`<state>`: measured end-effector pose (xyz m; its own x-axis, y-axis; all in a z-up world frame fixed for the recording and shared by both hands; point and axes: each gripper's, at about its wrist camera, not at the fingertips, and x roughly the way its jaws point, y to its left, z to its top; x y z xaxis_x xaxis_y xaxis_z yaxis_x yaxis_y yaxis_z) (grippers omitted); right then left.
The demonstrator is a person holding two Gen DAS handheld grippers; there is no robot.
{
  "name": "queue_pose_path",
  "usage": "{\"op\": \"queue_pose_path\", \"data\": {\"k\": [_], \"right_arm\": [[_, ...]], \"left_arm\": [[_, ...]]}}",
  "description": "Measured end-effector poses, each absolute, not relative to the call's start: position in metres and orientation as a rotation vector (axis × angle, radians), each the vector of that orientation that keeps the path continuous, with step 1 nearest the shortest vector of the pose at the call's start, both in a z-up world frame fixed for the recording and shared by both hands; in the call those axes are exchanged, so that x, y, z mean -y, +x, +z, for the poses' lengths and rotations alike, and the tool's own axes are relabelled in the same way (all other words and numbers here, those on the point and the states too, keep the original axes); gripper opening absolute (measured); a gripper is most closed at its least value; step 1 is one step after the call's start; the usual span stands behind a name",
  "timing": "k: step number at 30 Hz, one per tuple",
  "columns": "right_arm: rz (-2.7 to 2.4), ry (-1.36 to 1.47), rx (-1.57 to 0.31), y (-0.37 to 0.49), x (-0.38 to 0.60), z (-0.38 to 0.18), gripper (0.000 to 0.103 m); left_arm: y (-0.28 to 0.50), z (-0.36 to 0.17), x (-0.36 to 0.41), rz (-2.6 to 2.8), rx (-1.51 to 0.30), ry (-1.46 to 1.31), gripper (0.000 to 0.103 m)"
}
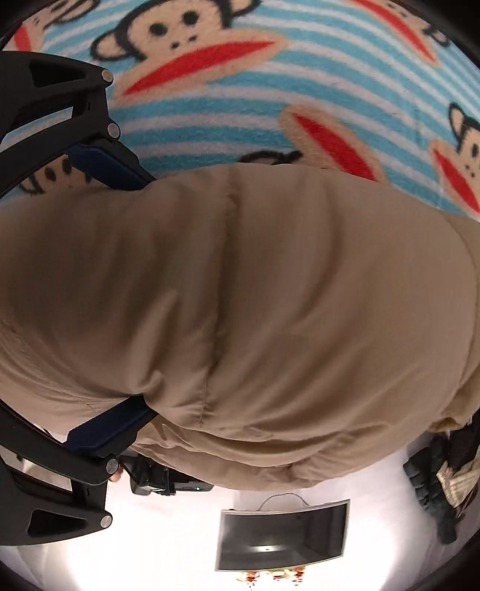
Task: Fold large clothes
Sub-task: 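Grasp the jacket bundle edge with both tools and lift it over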
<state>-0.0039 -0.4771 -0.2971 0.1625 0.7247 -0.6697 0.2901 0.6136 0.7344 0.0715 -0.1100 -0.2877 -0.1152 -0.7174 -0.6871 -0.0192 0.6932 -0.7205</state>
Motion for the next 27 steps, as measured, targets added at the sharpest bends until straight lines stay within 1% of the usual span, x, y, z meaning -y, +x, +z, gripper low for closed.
{"op": "queue_pose_path", "data": {"k": [2,3,4,5,6,7,8,9,14,19,23,27], "right_arm": [[0.378,0.972,-1.411,-0.005,0.477,-0.299,0.102],[0.376,0.989,-1.410,-0.005,0.477,-0.299,0.099],[0.384,1.014,-1.410,-0.006,0.477,-0.299,0.082],[0.392,1.042,-1.403,-0.007,0.476,-0.297,0.067],[0.392,1.046,-1.389,-0.006,0.474,-0.292,0.063],[0.401,1.037,-1.373,-0.007,0.473,-0.285,0.054],[0.410,1.034,-1.361,-0.008,0.470,-0.280,0.050],[0.415,1.034,-1.352,-0.009,0.470,-0.275,0.049],[0.466,0.999,-1.284,-0.004,0.439,-0.236,0.048],[0.493,0.979,-1.212,0.016,0.388,-0.211,0.048],[0.505,0.969,-1.186,0.039,0.319,-0.208,0.048],[0.542,0.968,-1.191,0.076,0.249,-0.224,0.048]], "left_arm": [[0.070,-0.281,0.116,-0.663,-1.580,-0.599,0.103],[0.068,-0.277,0.120,-0.668,-1.569,-0.589,0.102],[0.067,-0.272,0.125,-0.674,-1.558,-0.573,0.097],[0.066,-0.265,0.128,-0.679,-1.544,-0.550,0.094],[0.065,-0.258,0.128,-0.684,-1.533,-0.547,0.089],[0.065,-0.252,0.126,-0.689,-1.523,-0.552,0.085],[0.064,-0.247,0.126,-0.695,-1.512,-0.562,0.083],[0.064,-0.241,0.122,-0.704,-1.499,-0.573,0.081],[0.067,-0.214,0.099,-0.728,-1.427,-0.598,0.081],[0.088,-0.192,0.040,-0.720,-1.356,-0.594,0.081],[0.112,-0.188,-0.015,-0.684,-1.342,-0.560,0.081],[0.139,-0.193,-0.085,-0.592,-1.327,-0.522,0.082]]}}
